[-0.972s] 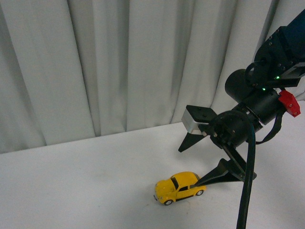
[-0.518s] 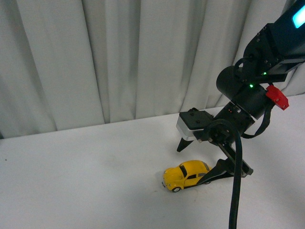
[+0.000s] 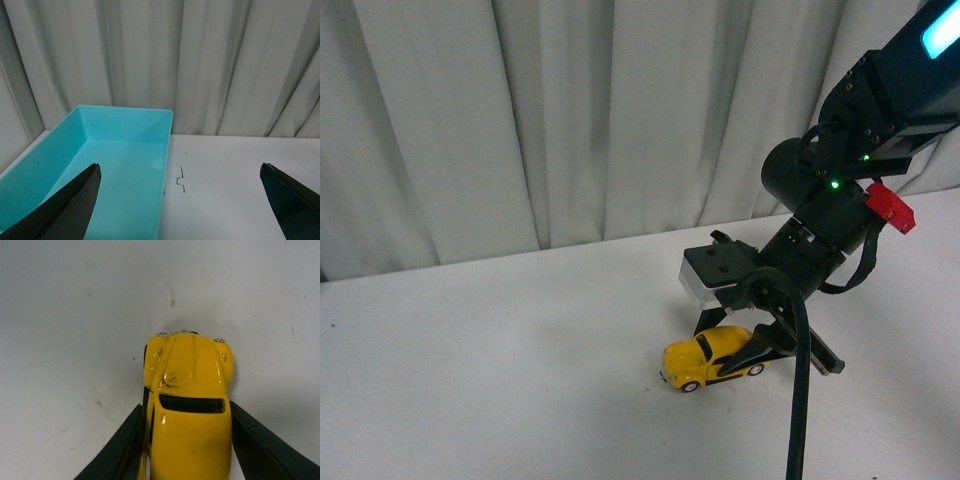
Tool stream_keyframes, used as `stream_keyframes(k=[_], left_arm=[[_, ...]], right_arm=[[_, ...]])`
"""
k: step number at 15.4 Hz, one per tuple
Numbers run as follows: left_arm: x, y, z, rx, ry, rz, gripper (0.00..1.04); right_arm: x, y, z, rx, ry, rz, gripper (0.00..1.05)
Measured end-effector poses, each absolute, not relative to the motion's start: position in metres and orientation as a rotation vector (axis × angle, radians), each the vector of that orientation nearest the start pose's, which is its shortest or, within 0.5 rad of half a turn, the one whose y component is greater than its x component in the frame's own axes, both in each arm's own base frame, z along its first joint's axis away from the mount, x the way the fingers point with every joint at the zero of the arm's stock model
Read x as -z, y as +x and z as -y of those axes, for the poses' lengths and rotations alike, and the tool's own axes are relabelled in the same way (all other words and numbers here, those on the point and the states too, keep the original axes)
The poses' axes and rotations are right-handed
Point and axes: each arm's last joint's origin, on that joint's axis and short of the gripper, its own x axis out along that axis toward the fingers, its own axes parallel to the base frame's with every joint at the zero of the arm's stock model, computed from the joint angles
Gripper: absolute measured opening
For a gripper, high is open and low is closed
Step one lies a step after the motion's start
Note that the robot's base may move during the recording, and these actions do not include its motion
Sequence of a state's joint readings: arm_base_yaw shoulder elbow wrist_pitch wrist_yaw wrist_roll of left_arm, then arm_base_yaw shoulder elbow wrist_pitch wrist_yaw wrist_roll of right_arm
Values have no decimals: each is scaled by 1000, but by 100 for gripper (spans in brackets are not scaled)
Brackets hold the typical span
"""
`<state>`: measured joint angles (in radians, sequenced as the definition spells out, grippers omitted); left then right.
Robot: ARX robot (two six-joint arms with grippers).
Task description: Wind up and store yellow beetle toy
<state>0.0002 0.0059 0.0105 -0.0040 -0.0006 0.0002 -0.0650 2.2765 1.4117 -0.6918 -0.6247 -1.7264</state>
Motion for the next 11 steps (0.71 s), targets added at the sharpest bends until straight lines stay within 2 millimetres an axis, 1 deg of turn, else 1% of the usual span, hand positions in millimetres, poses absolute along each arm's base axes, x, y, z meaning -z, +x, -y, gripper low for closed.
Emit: stream_keyframes(k=[1, 2, 5, 11], left_arm=[[-166, 97, 0, -1, 0, 1, 98], [-166, 97, 0, -1, 0, 1, 98], [-166, 97, 0, -1, 0, 1, 98], [-166, 97, 0, -1, 0, 1, 98]], right_arm=[[-66, 397, 9, -1443, -831, -645, 45], [-66, 397, 6, -1436, -796, -659, 41], [-68, 401, -2, -1414, -755, -684, 41], [-65, 401, -1, -1400, -783, -677, 40]])
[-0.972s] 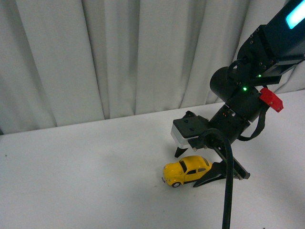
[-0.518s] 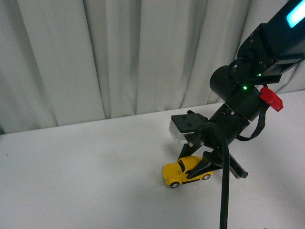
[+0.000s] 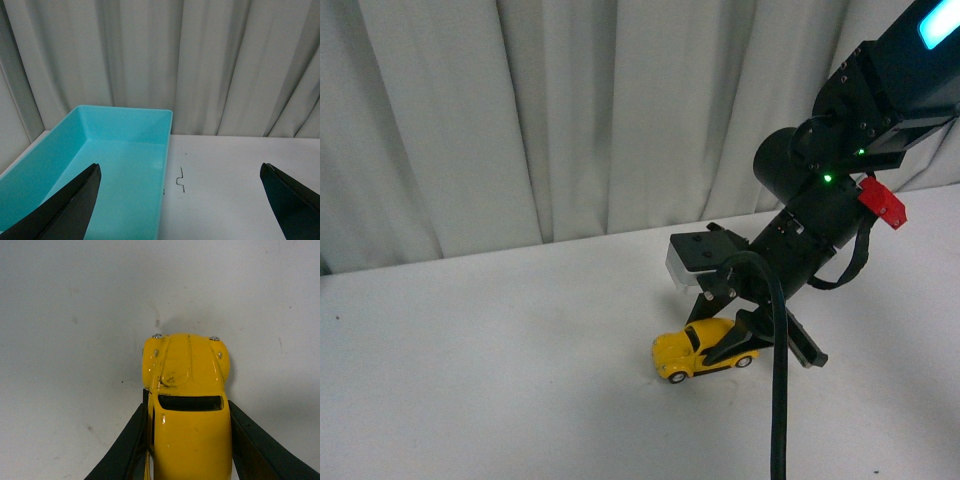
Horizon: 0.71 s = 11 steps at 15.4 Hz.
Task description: Wind up and store yellow beetle toy
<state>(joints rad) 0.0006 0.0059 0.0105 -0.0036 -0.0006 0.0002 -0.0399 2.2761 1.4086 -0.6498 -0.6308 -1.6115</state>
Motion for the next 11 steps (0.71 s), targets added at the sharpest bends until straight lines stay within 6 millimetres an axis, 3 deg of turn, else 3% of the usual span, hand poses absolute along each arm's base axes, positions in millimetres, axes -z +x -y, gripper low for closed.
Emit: stream_keyframes(k=[5, 11], left_arm=[[-166, 97, 0, -1, 0, 1, 98], [-166, 97, 0, -1, 0, 1, 98]], right_arm=[[-62, 394, 10, -1392, -789, -643, 40], [-56, 373, 47, -1324, -741, -654, 40]])
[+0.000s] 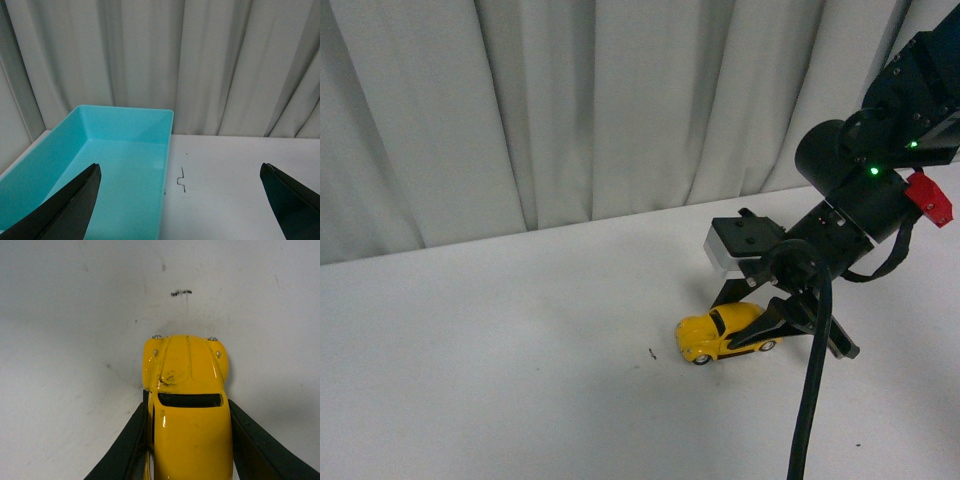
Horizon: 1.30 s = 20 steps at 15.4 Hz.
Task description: Wind up and store yellow beetle toy
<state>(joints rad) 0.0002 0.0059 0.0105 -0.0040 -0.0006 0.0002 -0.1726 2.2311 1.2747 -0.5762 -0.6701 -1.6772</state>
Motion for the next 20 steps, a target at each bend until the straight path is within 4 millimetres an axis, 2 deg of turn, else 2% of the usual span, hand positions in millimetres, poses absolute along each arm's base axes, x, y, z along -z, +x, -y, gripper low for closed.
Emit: stream_keyframes(k=[7, 9, 12, 15, 16, 18, 20], left_arm=[[-166, 97, 0, -1, 0, 1, 98], [-166, 97, 0, -1, 0, 1, 98], [-166, 97, 0, -1, 0, 1, 98], [-166, 97, 0, -1, 0, 1, 98], [-166, 97, 0, -1, 0, 1, 98], [-166, 97, 0, -2, 0, 1, 98], [-166, 97, 0, 0, 0, 2, 98]], right_arm=[[-50, 338, 101, -1207, -671, -679, 40], [-49, 304, 131, -1128, -595, -738, 40], [-50, 288, 142, -1094, -566, -775, 40], [-50, 283, 148, -1076, -553, -785, 40], [-50, 284, 148, -1072, -565, -777, 43], [-43, 279, 149, -1076, -569, -845, 66], [-43, 278, 149, -1079, -562, -845, 84]])
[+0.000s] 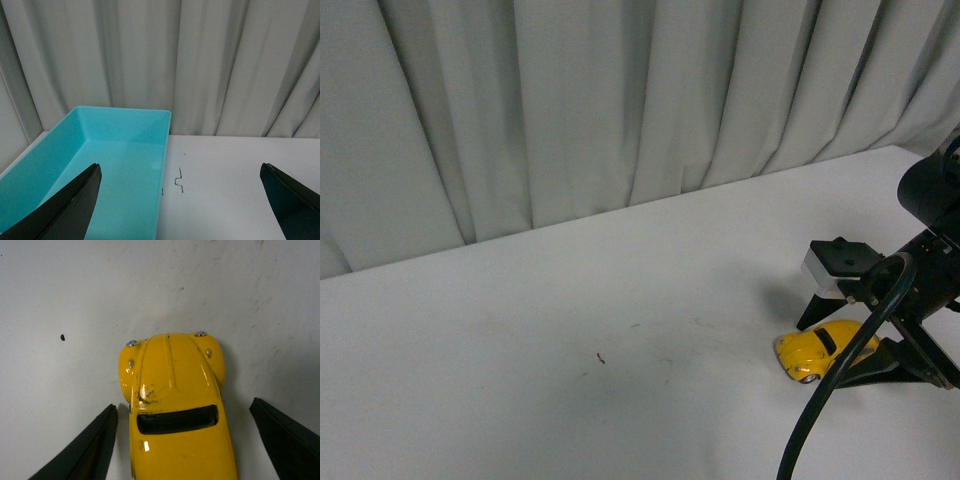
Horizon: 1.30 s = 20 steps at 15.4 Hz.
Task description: Wind up and store yellow beetle toy
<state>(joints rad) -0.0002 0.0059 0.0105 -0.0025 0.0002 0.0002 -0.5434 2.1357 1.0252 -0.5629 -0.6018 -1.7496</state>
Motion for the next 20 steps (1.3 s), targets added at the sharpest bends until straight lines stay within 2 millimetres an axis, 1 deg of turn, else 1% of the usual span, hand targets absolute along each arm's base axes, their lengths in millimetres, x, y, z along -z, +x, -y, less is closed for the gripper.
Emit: stream_keyframes(k=[1, 2, 3, 18, 20], left_arm=[[-166, 97, 0, 0, 0, 1, 98], [-166, 97, 0, 0, 0, 1, 98], [-166, 97, 0, 0, 0, 1, 98], [-166, 97, 0, 0, 0, 1, 98], [-166, 97, 0, 0, 0, 1, 98]], right_arm=[[-42, 278, 149, -1079, -565, -844, 94], [-42, 278, 149, -1076, -569, -842, 100], [-42, 279, 149, -1074, -571, -841, 97], [-42, 279, 149, -1067, -575, -839, 98], [-50, 286, 144, -1041, -634, -801, 98]])
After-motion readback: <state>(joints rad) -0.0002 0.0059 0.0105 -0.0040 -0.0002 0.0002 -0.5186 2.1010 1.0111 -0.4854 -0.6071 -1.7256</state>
